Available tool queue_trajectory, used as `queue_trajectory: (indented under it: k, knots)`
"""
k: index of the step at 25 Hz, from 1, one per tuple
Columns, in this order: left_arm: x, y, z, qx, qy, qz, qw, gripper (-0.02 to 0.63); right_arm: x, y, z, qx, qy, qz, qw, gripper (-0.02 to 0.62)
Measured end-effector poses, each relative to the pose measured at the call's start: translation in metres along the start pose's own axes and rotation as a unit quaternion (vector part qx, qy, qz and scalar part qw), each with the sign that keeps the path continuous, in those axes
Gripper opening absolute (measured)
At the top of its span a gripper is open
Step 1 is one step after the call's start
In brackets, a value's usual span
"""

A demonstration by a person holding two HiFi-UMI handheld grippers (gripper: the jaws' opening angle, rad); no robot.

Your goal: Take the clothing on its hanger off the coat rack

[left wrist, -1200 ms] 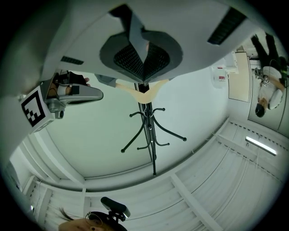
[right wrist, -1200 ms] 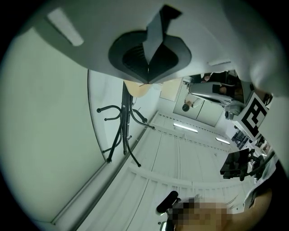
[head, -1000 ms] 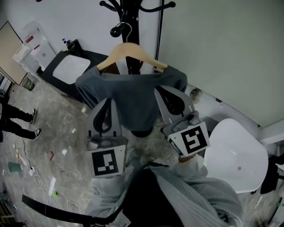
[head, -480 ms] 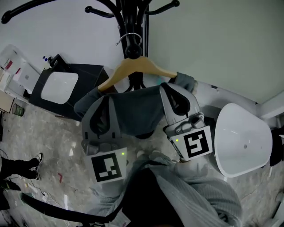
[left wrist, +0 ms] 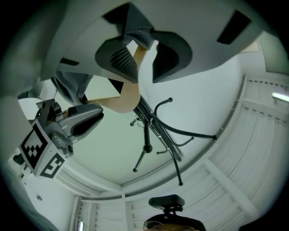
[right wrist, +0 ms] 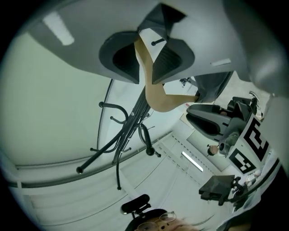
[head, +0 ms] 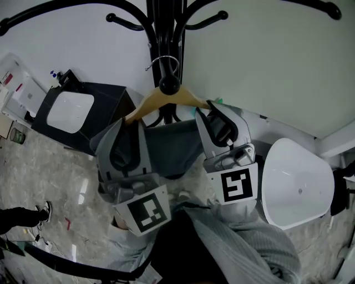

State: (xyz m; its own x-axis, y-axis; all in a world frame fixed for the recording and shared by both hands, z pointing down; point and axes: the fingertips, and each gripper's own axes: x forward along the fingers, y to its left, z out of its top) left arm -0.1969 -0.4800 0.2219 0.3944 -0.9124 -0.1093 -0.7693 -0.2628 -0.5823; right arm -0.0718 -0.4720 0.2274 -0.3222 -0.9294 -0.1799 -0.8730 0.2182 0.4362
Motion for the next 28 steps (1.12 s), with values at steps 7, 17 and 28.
queue_trajectory:
  k: [7,17,28]
  knots:
    - [0.021,-0.017,-0.022,0.074,0.052,-0.016,0.9958,0.195,0.015,0.013,-0.024,-0.072,0.06,0.049,0.994,0.172]
    - [0.042,-0.01,-0.036,0.133,0.088,0.015,0.9871,0.191,0.039,0.014,-0.039,-0.166,0.089,0.046,0.981,0.17]
    - [0.04,-0.013,-0.037,0.144,0.102,-0.008,0.9842,0.11,0.038,0.012,-0.034,-0.181,0.083,0.027,0.98,0.118]
